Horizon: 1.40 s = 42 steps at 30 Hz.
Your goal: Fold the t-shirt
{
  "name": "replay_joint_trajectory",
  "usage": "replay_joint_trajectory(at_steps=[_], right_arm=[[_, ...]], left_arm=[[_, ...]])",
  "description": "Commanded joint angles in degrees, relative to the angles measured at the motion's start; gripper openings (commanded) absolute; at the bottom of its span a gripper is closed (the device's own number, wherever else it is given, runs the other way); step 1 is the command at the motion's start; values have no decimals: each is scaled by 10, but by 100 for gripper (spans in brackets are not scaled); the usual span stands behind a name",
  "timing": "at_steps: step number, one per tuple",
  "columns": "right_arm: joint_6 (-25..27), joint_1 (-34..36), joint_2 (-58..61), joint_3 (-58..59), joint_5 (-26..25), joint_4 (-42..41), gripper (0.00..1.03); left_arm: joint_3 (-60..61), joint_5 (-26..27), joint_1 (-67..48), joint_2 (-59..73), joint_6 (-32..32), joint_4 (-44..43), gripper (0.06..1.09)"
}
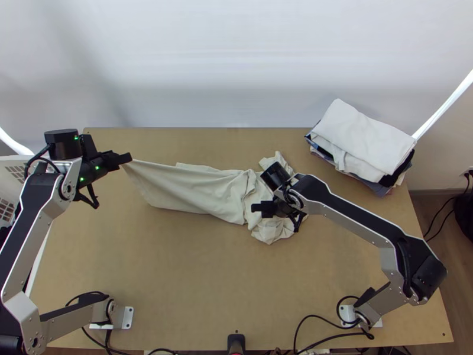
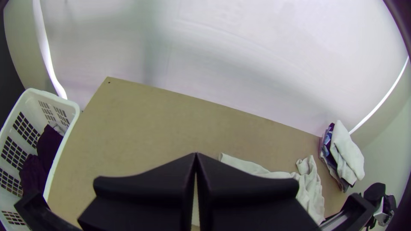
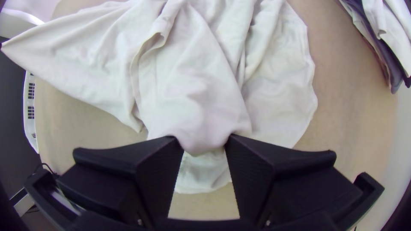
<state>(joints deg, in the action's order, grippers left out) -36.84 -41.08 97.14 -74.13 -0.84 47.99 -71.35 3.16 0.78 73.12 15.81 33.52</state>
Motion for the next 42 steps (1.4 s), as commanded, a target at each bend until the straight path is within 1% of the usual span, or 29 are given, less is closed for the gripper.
replay_joint_trajectory(at_steps=[1,2,4,5,9,10,13,16,20,21,22,25,26,27,33,42], right_arm=[[2,7,9,20,-8,-7,44],[5,8,9,25,-13,-13,40],[12,12,6,35,-29,-28,26],[14,14,5,39,-37,-34,22],[12,35,6,42,-39,-52,22],[12,39,7,42,-39,-55,20],[12,50,2,50,-54,-92,6],[14,55,-2,57,-59,-119,3],[15,64,2,58,-65,-152,3],[16,67,4,60,-65,-162,4],[17,71,8,62,-65,-166,7],[18,72,9,64,-65,-160,42],[17,72,4,65,-64,-156,48],[17,71,-4,67,-64,-154,51],[16,58,-50,70,-64,-149,52],[3,43,-60,77,-64,-108,51]], left_arm=[[-10,-5,5,-3,-6,-3,10],[-10,-5,5,-3,-6,-4,10],[-10,-5,5,-1,-6,-4,10],[-10,-5,5,-1,-6,-4,10],[-7,-5,5,1,-5,-5,10],[-6,-5,5,1,-6,-5,10],[-5,-5,5,1,-6,-5,10],[-6,-5,5,1,-6,-6,10],[-6,-5,5,1,-6,-6,10],[-6,-5,5,1,-6,-6,10],[-5,-5,5,1,-6,-5,10],[-5,-5,6,0,-6,-5,10],[-5,-5,7,-1,-6,-5,10],[-5,-5,7,-2,-6,-4,10],[-4,-5,12,-3,-8,-1,10],[-7,-5,12,-5,-7,-1,10]])
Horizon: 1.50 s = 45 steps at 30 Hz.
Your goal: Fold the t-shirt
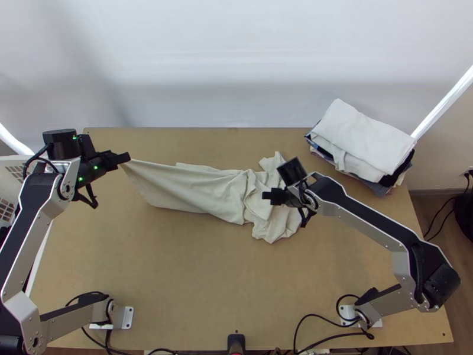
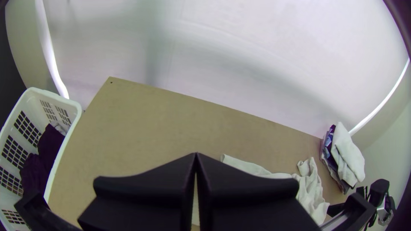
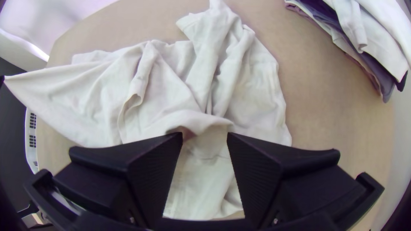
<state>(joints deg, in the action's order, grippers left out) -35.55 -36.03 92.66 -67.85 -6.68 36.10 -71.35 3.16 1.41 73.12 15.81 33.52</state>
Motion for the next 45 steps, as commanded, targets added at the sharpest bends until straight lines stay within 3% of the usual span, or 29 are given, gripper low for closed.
replay_joint_trajectory(at_steps=[1,13,16,30,35,36,45], right_arm=[[-11,-10,-16,15,-5,11,51],[-30,-26,3,25,-5,23,46],[-30,-23,16,26,-5,16,41],[-28,-13,45,5,-6,-13,41],[-12,-14,43,11,-22,-36,16],[-4,-14,41,11,-34,-38,4],[63,2,-28,-1,-47,-67,3]], left_arm=[[-7,-5,5,-5,-7,0,10],[-10,-5,5,-6,-7,1,10],[-12,-5,5,-4,-7,1,10],[-12,-5,6,-2,-7,0,10],[-11,-5,7,-3,-7,0,10],[-11,-5,7,-3,-7,0,10],[-34,-4,27,-12,-7,-2,10]])
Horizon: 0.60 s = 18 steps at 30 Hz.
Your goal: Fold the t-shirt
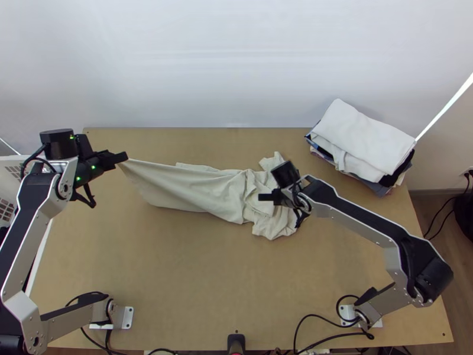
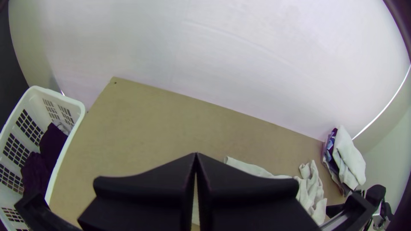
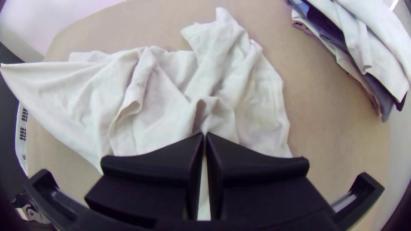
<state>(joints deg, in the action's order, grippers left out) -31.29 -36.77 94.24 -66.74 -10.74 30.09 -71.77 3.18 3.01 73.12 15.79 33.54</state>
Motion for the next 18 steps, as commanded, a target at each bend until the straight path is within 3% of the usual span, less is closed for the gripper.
replay_joint_trajectory(at_steps=[1,10,18], right_arm=[[24,13,-53,-18,-6,-7,3],[98,20,-127,-101,-5,-3,3],[120,37,-77,-375,-5,88,3]], left_arm=[[-39,-5,16,-15,-4,-2,10],[-111,-29,52,-54,-8,-48,10],[-190,-80,57,-72,-34,-75,10]])
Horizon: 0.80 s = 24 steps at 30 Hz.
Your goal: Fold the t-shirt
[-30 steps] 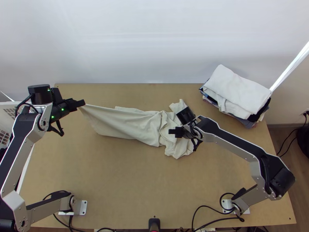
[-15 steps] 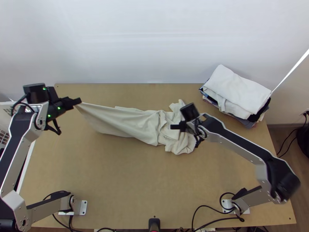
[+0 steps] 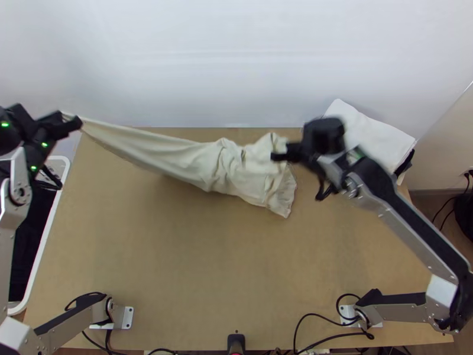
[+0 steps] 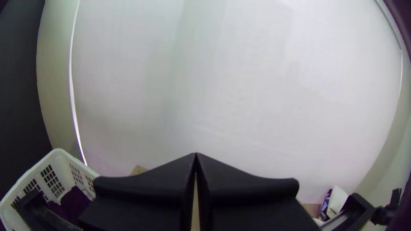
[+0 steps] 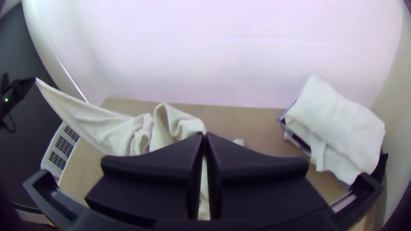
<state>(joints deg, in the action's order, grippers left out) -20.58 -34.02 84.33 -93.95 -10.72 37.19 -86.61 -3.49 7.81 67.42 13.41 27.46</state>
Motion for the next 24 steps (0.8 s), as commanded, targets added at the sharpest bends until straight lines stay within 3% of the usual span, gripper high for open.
replay_joint_trajectory(at_steps=[1,7,9,14,24], right_arm=[[13,10,38,-151,-5,33,3],[71,40,129,-406,-6,75,3],[96,48,130,-407,-6,42,3],[101,52,111,-400,-7,16,3],[117,75,-24,-356,-26,-16,3]], left_arm=[[-53,-18,10,-15,-10,-14,10],[-118,-44,16,-11,-21,-49,9],[-131,-54,17,-8,-24,-67,10],[-140,-63,24,-14,-25,-109,9],[-98,-79,56,-91,-29,-179,9]])
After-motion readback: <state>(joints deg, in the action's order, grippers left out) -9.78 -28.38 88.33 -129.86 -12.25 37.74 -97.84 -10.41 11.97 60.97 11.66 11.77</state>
